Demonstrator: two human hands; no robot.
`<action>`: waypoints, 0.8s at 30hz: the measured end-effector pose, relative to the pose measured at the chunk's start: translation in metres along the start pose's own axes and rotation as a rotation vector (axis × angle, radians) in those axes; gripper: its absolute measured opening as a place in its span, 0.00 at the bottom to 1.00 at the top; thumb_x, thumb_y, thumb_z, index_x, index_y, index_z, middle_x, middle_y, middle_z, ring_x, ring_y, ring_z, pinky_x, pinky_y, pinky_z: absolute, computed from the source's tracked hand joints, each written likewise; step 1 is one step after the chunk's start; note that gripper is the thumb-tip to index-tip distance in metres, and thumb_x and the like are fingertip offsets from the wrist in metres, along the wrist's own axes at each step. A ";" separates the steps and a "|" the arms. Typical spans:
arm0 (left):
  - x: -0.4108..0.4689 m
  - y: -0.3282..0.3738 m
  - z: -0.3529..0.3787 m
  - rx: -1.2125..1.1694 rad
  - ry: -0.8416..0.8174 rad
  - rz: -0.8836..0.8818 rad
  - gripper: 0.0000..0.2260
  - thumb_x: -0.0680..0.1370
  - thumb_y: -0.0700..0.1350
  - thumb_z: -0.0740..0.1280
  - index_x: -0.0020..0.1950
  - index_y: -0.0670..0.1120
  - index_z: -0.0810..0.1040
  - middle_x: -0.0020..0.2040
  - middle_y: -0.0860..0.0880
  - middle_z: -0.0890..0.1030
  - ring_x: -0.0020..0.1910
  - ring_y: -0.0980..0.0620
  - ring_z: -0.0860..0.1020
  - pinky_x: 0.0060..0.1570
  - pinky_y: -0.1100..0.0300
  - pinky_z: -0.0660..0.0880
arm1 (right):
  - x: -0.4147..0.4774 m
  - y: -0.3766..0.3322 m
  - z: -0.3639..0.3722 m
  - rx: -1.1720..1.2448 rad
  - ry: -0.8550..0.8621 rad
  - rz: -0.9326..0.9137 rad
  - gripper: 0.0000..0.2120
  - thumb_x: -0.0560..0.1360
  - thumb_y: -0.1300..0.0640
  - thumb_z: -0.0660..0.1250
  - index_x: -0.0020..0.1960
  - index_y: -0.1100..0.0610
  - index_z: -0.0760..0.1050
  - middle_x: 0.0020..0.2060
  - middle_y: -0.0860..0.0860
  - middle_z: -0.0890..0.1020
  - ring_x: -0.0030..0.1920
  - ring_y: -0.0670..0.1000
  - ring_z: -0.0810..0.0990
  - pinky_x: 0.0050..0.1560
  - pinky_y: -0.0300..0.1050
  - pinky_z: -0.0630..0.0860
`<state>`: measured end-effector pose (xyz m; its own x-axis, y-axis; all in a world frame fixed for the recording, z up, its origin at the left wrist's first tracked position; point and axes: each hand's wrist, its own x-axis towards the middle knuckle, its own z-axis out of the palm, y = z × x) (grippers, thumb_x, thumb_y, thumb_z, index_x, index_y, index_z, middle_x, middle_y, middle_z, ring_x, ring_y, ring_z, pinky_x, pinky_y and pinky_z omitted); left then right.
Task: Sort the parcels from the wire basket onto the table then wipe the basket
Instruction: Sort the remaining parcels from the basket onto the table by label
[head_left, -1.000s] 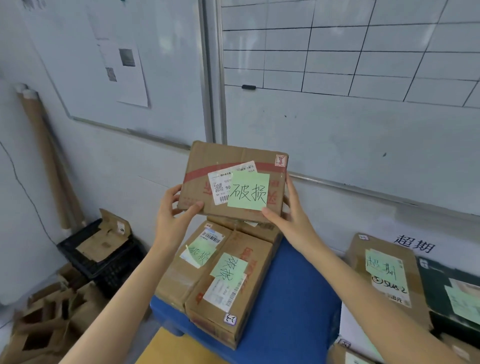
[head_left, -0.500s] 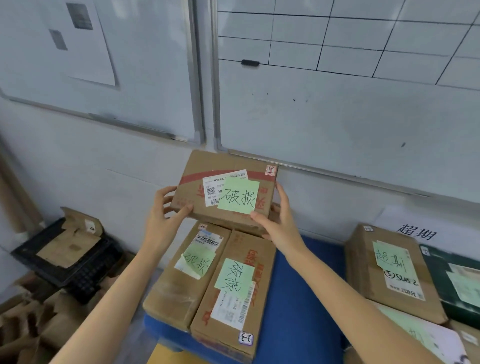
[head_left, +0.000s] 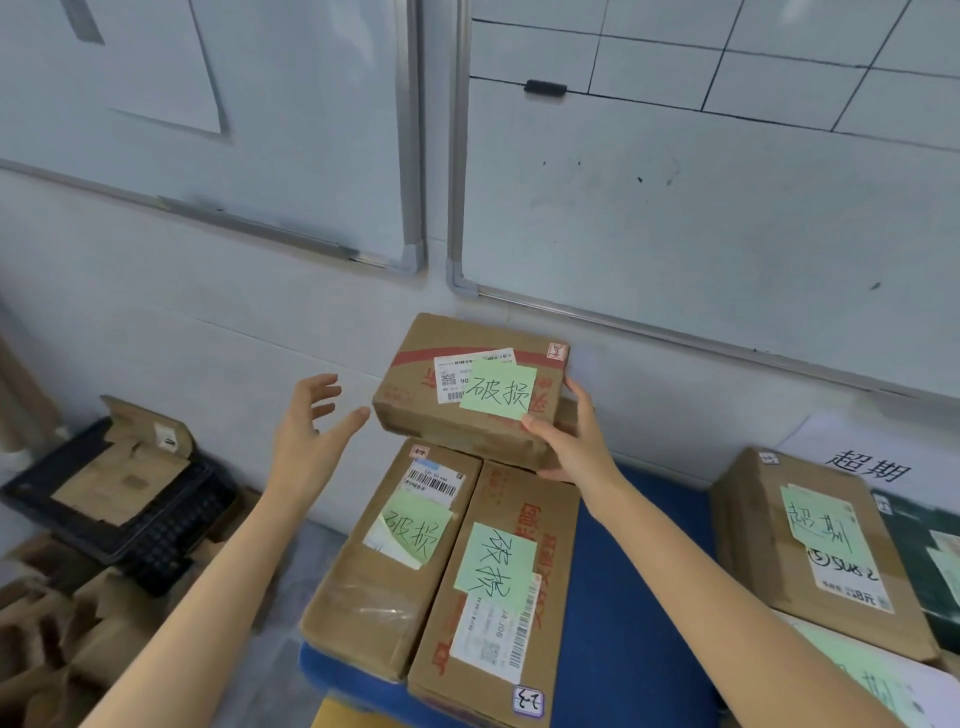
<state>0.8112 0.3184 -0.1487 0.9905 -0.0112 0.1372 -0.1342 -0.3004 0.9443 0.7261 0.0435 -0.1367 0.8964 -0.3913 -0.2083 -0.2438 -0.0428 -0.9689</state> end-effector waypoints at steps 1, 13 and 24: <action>0.001 -0.002 0.001 -0.001 -0.002 -0.003 0.21 0.76 0.45 0.73 0.67 0.49 0.71 0.61 0.50 0.77 0.60 0.50 0.75 0.59 0.53 0.72 | 0.002 0.002 -0.004 -0.001 0.007 0.009 0.39 0.75 0.52 0.73 0.76 0.36 0.55 0.71 0.47 0.71 0.62 0.51 0.75 0.56 0.60 0.80; 0.015 -0.007 0.027 -0.012 -0.060 -0.022 0.19 0.76 0.44 0.73 0.64 0.52 0.71 0.59 0.51 0.77 0.60 0.49 0.76 0.63 0.46 0.73 | 0.010 0.032 -0.068 -0.033 0.132 0.154 0.36 0.76 0.51 0.71 0.76 0.35 0.55 0.69 0.50 0.72 0.64 0.56 0.75 0.49 0.56 0.82; 0.022 -0.007 0.039 0.011 -0.109 0.002 0.19 0.76 0.44 0.72 0.64 0.52 0.71 0.58 0.52 0.77 0.59 0.50 0.76 0.63 0.46 0.73 | 0.008 0.037 -0.068 -0.018 0.151 0.156 0.34 0.78 0.51 0.69 0.76 0.34 0.54 0.70 0.50 0.71 0.65 0.56 0.74 0.53 0.57 0.81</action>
<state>0.8355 0.2825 -0.1637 0.9877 -0.1154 0.1056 -0.1368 -0.3103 0.9407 0.6992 -0.0243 -0.1648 0.7816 -0.5280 -0.3322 -0.3833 0.0136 -0.9235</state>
